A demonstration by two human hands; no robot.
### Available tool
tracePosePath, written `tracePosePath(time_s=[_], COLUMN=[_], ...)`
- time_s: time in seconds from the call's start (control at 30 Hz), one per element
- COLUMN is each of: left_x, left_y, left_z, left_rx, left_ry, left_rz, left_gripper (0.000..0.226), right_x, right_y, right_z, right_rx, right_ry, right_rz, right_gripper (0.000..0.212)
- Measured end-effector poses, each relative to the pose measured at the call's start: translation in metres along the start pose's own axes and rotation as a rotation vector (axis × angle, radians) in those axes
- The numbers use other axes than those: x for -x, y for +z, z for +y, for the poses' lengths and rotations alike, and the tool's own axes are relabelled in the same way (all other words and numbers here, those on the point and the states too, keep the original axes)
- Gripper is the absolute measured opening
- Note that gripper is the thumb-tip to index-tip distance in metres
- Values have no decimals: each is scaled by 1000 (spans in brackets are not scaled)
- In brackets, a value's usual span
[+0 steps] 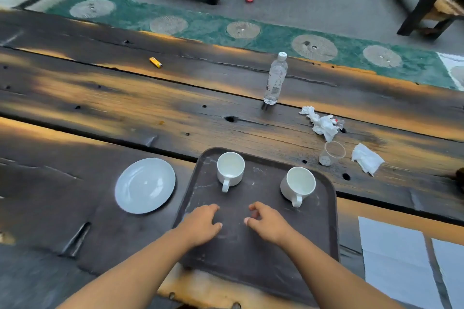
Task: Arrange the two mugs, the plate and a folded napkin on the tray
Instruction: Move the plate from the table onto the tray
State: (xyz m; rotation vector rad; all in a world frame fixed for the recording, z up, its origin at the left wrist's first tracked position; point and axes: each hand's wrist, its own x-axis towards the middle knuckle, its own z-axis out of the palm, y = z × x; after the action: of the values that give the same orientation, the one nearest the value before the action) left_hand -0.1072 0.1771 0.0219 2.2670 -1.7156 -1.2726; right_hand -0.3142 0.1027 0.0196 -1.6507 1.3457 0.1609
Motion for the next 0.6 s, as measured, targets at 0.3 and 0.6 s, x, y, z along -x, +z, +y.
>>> tracePosePath(time_s=[0.3,0.6], left_x=[37,54], left_y=[-32,-48], left_z=[-79,-155], left_rx=[272,379], left_ry=[-122,-350], left_rz=[159,273], left_gripper=[35,33], right_x=[-36,-80], right_y=[39,69], right_z=[-73,-138], right_rx=[78,179], right_ry=[-118,-210], right_rz=[-121,-200], right_gripper=[46,45])
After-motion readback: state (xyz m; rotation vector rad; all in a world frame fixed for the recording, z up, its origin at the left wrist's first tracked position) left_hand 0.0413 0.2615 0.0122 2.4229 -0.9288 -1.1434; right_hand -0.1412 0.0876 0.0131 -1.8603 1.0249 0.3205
